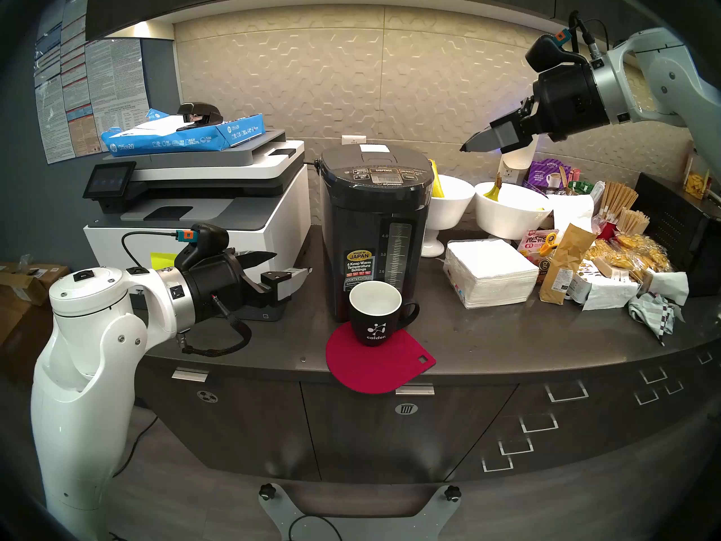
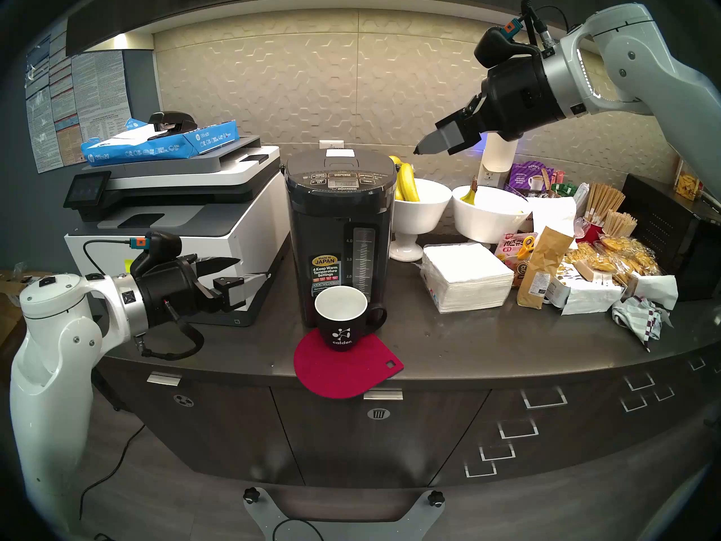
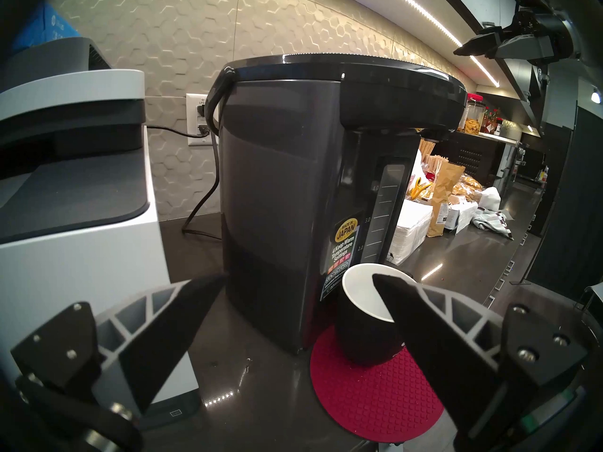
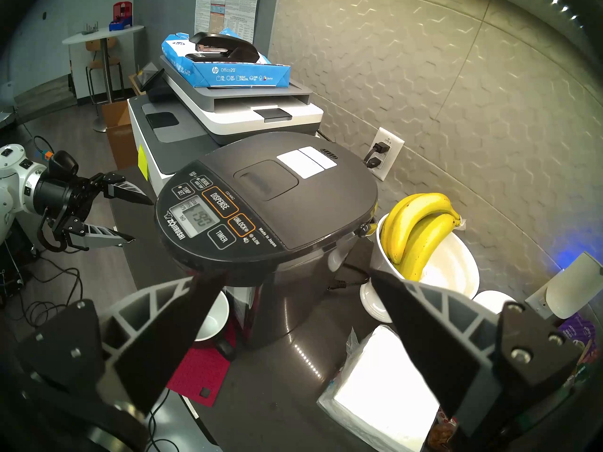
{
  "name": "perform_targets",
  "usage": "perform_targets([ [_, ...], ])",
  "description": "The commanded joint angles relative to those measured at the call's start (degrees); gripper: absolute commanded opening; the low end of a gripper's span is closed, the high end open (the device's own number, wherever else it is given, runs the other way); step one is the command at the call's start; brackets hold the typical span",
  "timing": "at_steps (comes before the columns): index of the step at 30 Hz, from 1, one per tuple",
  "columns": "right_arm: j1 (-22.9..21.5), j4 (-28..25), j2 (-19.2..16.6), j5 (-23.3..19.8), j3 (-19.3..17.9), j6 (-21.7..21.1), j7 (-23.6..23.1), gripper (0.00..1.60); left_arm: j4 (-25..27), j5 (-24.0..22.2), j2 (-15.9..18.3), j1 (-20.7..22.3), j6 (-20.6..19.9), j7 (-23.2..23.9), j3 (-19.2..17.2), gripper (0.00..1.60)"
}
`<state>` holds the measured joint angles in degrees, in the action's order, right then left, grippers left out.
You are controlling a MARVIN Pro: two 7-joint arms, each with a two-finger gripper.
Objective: Press the water dispenser button and fill the cup
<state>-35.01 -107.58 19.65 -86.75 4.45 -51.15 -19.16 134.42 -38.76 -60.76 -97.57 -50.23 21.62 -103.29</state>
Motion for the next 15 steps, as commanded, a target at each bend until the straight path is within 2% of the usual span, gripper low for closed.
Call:
perform_targets([
  [1, -0.6, 0.0, 0.0, 0.0, -0.56, 0.03, -0.01, 1.6, 0.52, -0.01, 0.0, 0.02, 0.01, 0.01, -0.02, 1.6],
  [5, -0.94, -0.17, -0.04, -1.16, -0.94, -0.8, 0.92, 1.6, 0.52, -0.01, 0.01, 0.02, 0.01, 0.01, -0.02, 1.6],
  [6, -1.11, 0.01, 0.04, -1.12, -1.09, -0.67, -0.09, 1.6, 0.52, -0.01, 0.01, 0.02, 0.01, 0.02, -0.02, 1.6],
  [15, -2.15, -1.47, -0.04, -4.54, -2.76, -1.92, 2.67, 1.6, 0.5, -0.01, 0.01, 0.03, 0.02, 0.02, -0.01, 1.6],
])
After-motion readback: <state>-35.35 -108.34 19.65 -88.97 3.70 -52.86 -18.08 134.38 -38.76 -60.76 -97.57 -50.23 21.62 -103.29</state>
